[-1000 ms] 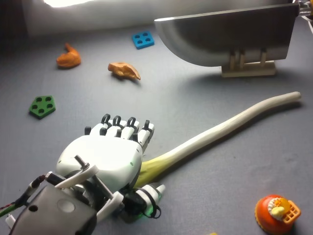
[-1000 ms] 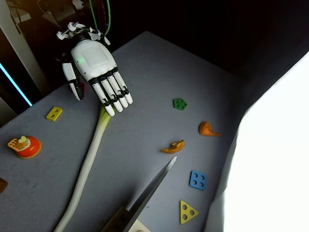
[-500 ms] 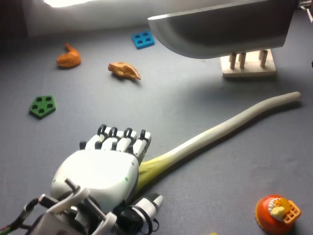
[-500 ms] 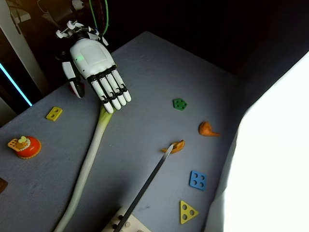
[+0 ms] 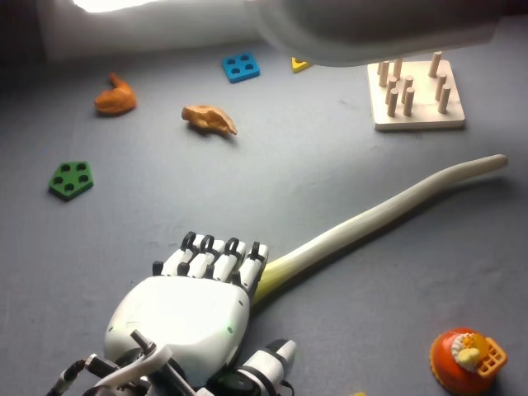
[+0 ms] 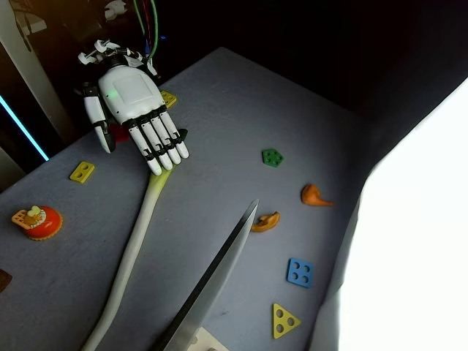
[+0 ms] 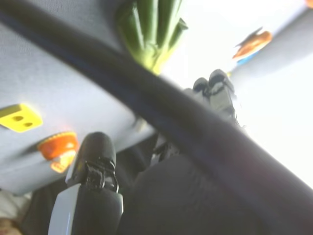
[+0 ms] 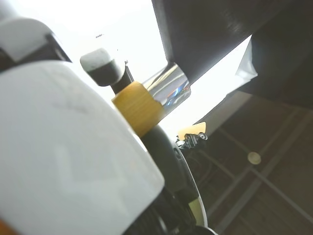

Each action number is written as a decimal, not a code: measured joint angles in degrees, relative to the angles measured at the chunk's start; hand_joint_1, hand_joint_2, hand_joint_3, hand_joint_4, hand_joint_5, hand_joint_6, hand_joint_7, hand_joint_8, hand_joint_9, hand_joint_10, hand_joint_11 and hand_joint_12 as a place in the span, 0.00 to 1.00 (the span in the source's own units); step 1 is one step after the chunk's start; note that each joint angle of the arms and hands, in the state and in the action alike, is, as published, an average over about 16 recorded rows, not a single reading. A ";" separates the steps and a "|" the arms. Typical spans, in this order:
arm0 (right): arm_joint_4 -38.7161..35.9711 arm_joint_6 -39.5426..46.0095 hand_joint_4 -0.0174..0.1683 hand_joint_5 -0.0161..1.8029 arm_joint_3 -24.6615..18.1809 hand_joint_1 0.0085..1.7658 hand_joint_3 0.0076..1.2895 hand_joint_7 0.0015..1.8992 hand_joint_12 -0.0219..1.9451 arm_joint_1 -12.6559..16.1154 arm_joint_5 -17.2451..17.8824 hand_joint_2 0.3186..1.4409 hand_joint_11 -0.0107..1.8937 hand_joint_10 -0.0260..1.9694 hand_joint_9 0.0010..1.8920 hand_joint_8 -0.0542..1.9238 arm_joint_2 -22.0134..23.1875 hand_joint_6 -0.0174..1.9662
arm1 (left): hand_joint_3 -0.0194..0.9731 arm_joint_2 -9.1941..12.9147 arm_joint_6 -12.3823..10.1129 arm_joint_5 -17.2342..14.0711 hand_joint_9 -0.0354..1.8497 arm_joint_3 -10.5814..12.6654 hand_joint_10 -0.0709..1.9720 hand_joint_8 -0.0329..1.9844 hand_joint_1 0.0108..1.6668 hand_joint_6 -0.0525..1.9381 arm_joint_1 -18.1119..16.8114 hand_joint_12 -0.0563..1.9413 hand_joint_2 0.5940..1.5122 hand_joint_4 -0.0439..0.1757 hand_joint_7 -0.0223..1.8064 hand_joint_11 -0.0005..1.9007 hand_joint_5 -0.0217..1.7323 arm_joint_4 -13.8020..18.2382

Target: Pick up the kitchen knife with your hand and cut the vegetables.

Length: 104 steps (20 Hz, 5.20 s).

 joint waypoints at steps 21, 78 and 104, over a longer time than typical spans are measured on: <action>34.82 -39.80 0.98 0.73 -43.16 0.88 0.67 0.79 0.94 0.77 14.65 0.32 0.82 0.91 0.82 0.92 10.43 0.97 | 0.04 -2.47 3.21 2.00 0.03 1.44 0.03 0.01 0.08 0.02 2.89 0.03 0.86 0.18 0.02 0.01 0.02 -0.94; 25.43 -34.35 0.98 0.75 -40.88 0.87 0.63 0.79 0.93 -2.51 12.08 0.35 0.84 0.90 0.83 0.93 14.37 0.96 | 0.04 -1.00 4.60 5.29 0.03 1.67 0.03 0.01 0.01 0.03 1.31 0.05 0.89 0.21 0.02 0.01 0.02 -2.87; 10.70 -14.03 0.98 0.72 -5.32 0.87 0.64 0.80 0.93 3.48 -0.70 0.35 0.84 0.90 0.83 0.95 0.32 0.97 | 0.04 9.85 9.38 17.12 0.03 2.55 0.04 0.02 0.01 0.04 -13.97 0.05 0.89 0.23 0.03 0.01 0.03 -7.65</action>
